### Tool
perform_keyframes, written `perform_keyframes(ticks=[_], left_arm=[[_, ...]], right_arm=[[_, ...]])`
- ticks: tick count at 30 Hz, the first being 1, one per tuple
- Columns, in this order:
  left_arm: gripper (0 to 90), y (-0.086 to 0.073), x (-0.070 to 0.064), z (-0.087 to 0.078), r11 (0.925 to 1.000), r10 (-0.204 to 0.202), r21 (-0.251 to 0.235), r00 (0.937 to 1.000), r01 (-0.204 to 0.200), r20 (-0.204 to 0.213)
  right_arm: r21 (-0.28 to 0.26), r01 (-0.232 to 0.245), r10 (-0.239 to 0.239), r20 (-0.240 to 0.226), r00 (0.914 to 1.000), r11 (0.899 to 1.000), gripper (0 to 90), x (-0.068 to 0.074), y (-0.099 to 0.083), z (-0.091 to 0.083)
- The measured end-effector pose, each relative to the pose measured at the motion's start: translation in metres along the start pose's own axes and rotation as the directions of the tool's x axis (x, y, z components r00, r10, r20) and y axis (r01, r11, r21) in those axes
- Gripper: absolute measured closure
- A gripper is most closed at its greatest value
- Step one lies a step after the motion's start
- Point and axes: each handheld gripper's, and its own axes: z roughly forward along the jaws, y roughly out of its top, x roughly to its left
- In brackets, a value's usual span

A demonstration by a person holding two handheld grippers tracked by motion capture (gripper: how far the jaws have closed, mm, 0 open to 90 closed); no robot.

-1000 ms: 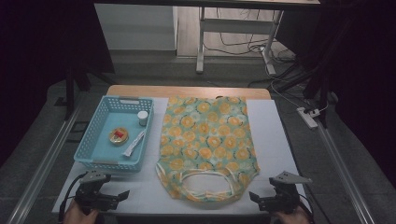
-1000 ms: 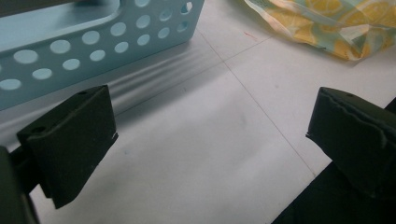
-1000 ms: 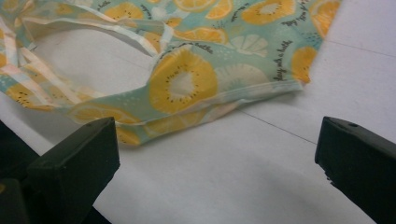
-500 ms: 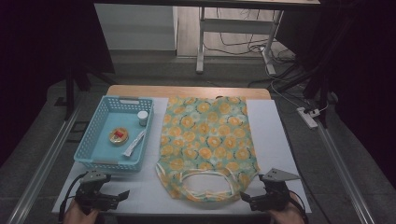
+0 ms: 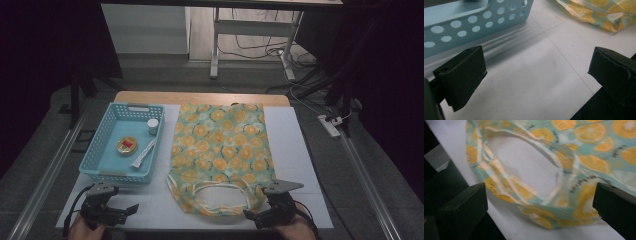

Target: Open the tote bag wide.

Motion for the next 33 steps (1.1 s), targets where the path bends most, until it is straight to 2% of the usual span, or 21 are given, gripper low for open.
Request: perform_keyframes(ticks=[4,9,17,19,20,21,23,24,25,28,29,30,33], left_arm=[[1.1,0.0,0.0,0.0,1.0,-0.001,-0.001,1.0,0.001,0.001],[1.1,0.0,0.0,0.0,1.0,0.0,-0.001,1.0,0.0,0.001],[1.1,0.0,0.0,0.0,1.0,-0.002,0.001,1.0,0.002,0.002],[1.1,0.0,0.0,0.0,1.0,-0.002,0.001,1.0,0.002,0.002],[1.1,0.0,0.0,0.0,1.0,-0.002,0.001,1.0,0.002,0.002],[1.1,0.0,0.0,0.0,1.0,-0.002,0.002,1.0,0.002,0.002],[1.1,0.0,0.0,0.0,1.0,-0.002,0.002,1.0,0.002,0.002],[1.1,0.0,0.0,0.0,1.0,-0.002,0.002,1.0,0.002,0.002],[1.1,0.0,0.0,0.0,1.0,-0.002,0.002,1.0,0.002,0.002],[1.1,0.0,0.0,0.0,1.0,-0.002,0.002,1.0,0.002,0.002],[1.1,0.0,0.0,0.0,1.0,-0.001,0.002,1.0,0.001,0.002],[1.1,0.0,0.0,0.0,1.0,0.001,0.002,1.0,-0.001,0.002],[1.1,0.0,0.0,0.0,1.0,0.001,0.002,1.0,-0.001,0.002]], right_arm=[[0.022,0.04,-0.039,-0.044,0.9983,0.999,0.0,0.009,0.009,0.009],[0.046,0.07,-0.067,-0.072,0.9951,0.996,0.0,0.016,0.014,0.019],[0.104,0.133,-0.121,-0.115,0.9859,0.986,0.0,0.03,0.02,0.039],[0.12,0.142,-0.126,-0.132,0.9832,0.983,3.5,0.033,0.021,0.043],[0.131,0.152,-0.133,-0.143,0.9808,0.98,9.4,0.034,0.022,0.047],[0.131,0.152,-0.133,-0.143,0.9808,0.98,9.4,0.034,0.022,0.047],[0.135,0.174,-0.149,-0.175,0.9732,0.976,28.2,0.036,0.024,0.049],[0.135,0.174,-0.149,-0.175,0.9732,0.976,28.2,0.036,0.024,0.049],[0.13,0.186,-0.155,-0.218,0.9635,0.974,41.7,0.036,0.025,0.048],[0.151,0.189,-0.149,-0.244,0.9584,0.97,60.5,0.033,0.027,0.049],[0.151,0.189,-0.149,-0.244,0.9584,0.97,60.5,0.033,0.027,0.049],[0.15,0.183,-0.143,-0.243,0.9593,0.972,64.1,0.032,0.028,0.048],[0.131,0.18,-0.146,-0.232,0.9617,0.975,80.3,0.028,0.032,0.045]])
